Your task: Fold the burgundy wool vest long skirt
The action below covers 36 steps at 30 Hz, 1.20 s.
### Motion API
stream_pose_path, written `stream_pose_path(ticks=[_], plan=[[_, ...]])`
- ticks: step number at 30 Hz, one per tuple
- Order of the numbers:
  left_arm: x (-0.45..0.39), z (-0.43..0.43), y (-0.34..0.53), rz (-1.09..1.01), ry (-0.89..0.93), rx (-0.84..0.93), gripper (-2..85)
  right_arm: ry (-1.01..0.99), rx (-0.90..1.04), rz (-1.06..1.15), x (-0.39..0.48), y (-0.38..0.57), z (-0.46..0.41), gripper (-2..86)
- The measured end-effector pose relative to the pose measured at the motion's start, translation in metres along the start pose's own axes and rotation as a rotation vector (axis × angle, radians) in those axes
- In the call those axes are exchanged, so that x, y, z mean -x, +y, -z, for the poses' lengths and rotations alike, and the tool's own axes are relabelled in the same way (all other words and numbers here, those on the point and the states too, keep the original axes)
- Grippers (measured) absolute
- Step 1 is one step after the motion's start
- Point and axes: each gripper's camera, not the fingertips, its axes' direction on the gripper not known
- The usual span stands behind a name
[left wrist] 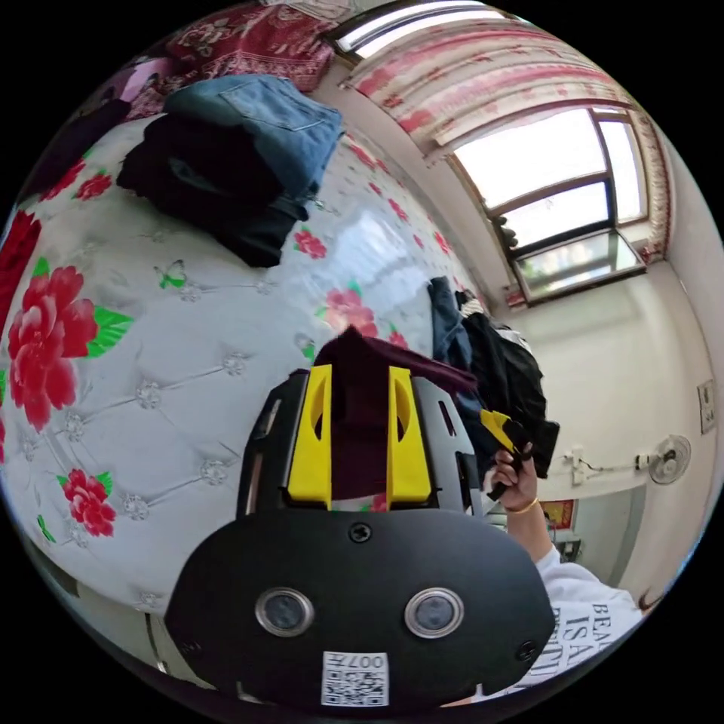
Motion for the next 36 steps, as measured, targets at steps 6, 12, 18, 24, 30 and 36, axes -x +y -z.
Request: stream_pose_path(ticks=[6, 12, 18, 24, 30, 36], plan=[[0.052, -0.048, 0.064, -0.015, -0.035, 0.218, 13.2, 0.146, 0.113, -0.114, -0.031, 0.080, -0.047, 9.4], [0.051, -0.114, 0.088, -0.044, -0.015, 0.393, 10.8, 0.049, 0.188, -0.257, -0.047, 0.106, -0.112, 10.1], [0.030, -0.169, -0.027, -0.195, -0.084, 0.343, 9.8, 0.103, 0.099, -0.202, -0.041, -0.004, -0.179, 11.0], [-0.009, -0.194, -0.210, -0.214, -0.336, 0.140, 9.7, 0.378, 0.008, -0.049, 0.003, -0.194, -0.254, 12.2], [-0.033, -0.195, -0.128, -0.384, -0.457, 0.115, 10.4, 0.577, 0.037, 0.209, 0.040, -0.169, -0.232, 12.4], [-0.017, -0.172, 0.054, -0.331, -0.543, 0.269, 8.4, 1.236, 0.325, 0.190, -0.009, -0.020, -0.163, 11.8]])
